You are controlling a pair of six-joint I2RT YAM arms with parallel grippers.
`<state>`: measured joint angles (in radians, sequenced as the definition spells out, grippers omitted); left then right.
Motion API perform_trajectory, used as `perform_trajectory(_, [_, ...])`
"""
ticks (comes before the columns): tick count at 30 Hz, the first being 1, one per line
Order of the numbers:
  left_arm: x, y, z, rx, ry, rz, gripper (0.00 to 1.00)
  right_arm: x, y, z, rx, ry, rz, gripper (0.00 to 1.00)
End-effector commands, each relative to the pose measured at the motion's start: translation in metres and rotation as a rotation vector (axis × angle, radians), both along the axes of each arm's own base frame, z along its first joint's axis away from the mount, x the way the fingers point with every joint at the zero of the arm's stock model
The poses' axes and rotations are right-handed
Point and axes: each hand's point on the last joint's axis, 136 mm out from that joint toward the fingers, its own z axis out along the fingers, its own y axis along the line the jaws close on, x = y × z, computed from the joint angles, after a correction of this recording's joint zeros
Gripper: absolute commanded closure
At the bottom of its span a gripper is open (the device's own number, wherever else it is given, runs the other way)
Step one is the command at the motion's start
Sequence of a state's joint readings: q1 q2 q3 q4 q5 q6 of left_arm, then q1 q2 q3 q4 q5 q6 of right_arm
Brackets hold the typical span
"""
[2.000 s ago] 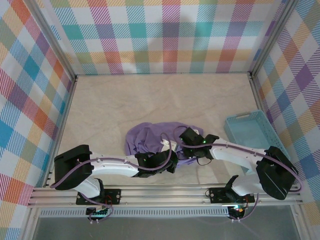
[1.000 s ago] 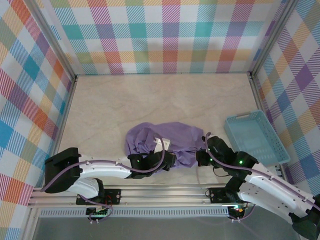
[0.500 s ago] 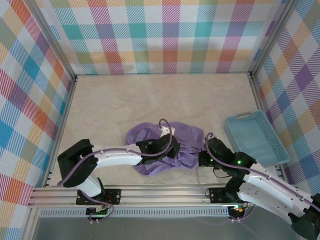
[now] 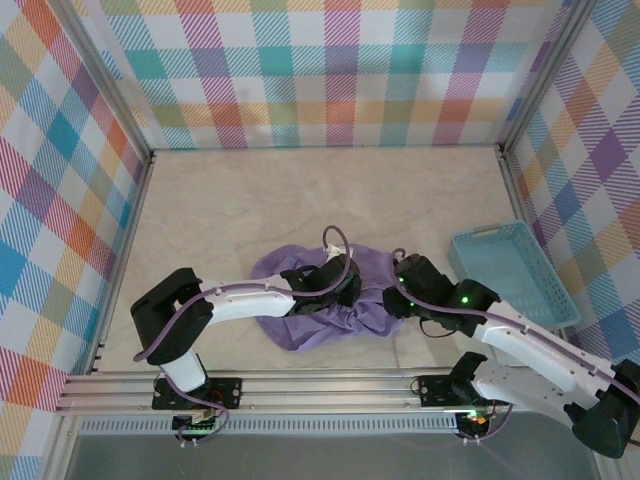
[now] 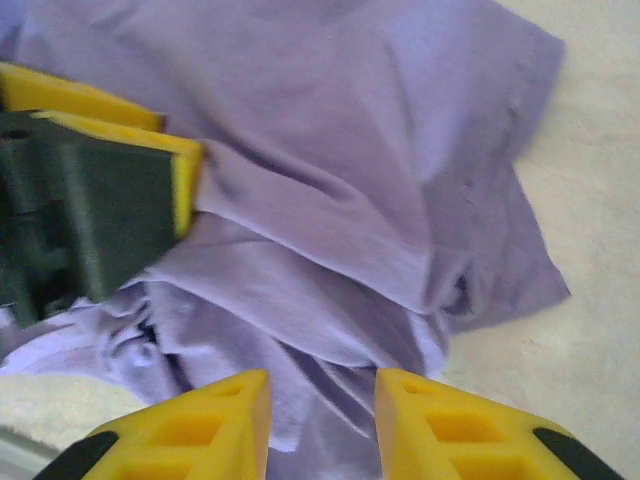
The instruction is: Fold the inside-out t-shirt
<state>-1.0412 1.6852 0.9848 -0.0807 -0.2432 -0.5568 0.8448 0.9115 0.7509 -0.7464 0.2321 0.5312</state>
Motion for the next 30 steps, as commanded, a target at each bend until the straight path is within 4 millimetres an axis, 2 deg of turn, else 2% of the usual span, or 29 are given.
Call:
perform_trajectory(1, [0.004,-0.001,0.005,0.001,0.012,0.006,0.59,-0.005,0.018,0.002,-0.045,-0.004,0.168,0.66])
perform_trajectory(6, [0.006,-0.001,0.004,-0.03,0.037,0.012,0.57,-0.001,0.037,-0.012,-0.055,0.022,0.229,0.65])
perform_trajectory(12, [0.009,-0.003,0.005,-0.048,0.049,0.009,0.57,0.009,0.047,-0.018,-0.067,0.006,0.244,0.67])
perform_trajectory(19, [0.01,-0.001,0.005,-0.051,0.054,0.018,0.57,0.007,0.048,-0.029,-0.089,0.05,0.247,0.69])
perform_trajectory(30, [0.012,0.0,0.003,-0.055,0.058,0.025,0.56,0.007,0.036,-0.045,-0.159,0.087,0.204,0.69])
